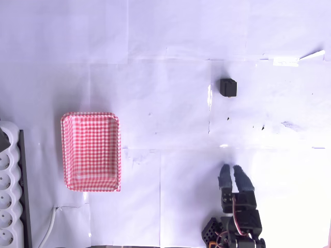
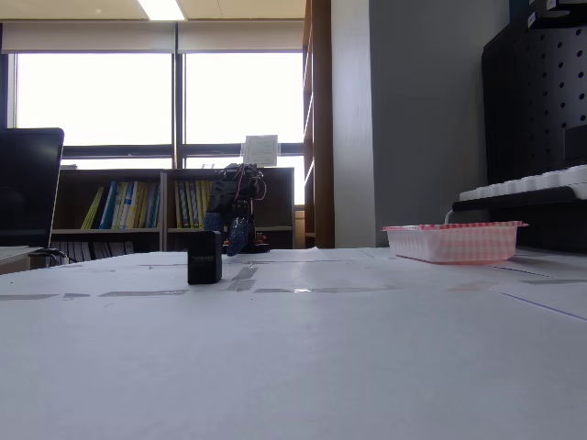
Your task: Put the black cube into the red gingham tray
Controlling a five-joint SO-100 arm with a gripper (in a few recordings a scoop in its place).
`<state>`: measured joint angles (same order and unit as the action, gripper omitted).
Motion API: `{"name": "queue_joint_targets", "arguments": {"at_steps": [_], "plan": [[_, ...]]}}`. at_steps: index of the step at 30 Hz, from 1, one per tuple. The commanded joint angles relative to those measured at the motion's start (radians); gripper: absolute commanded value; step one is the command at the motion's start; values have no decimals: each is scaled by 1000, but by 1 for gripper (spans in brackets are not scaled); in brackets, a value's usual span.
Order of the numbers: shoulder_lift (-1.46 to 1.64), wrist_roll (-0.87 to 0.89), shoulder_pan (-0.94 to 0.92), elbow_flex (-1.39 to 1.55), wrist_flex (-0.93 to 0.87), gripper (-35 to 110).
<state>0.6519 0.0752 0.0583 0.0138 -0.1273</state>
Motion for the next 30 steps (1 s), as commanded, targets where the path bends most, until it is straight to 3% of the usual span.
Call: {"name": "queue_joint_targets", "arguments": {"at_steps": [1, 4, 14, 18, 30], "plan": [[374, -3, 34, 37, 578, 17], [568, -31, 40, 94, 752, 21], [1058, -77, 37, 410, 1045, 30], [1264, -121, 3, 640, 1095, 29], [1486, -120, -28, 891, 1149, 30]]}}
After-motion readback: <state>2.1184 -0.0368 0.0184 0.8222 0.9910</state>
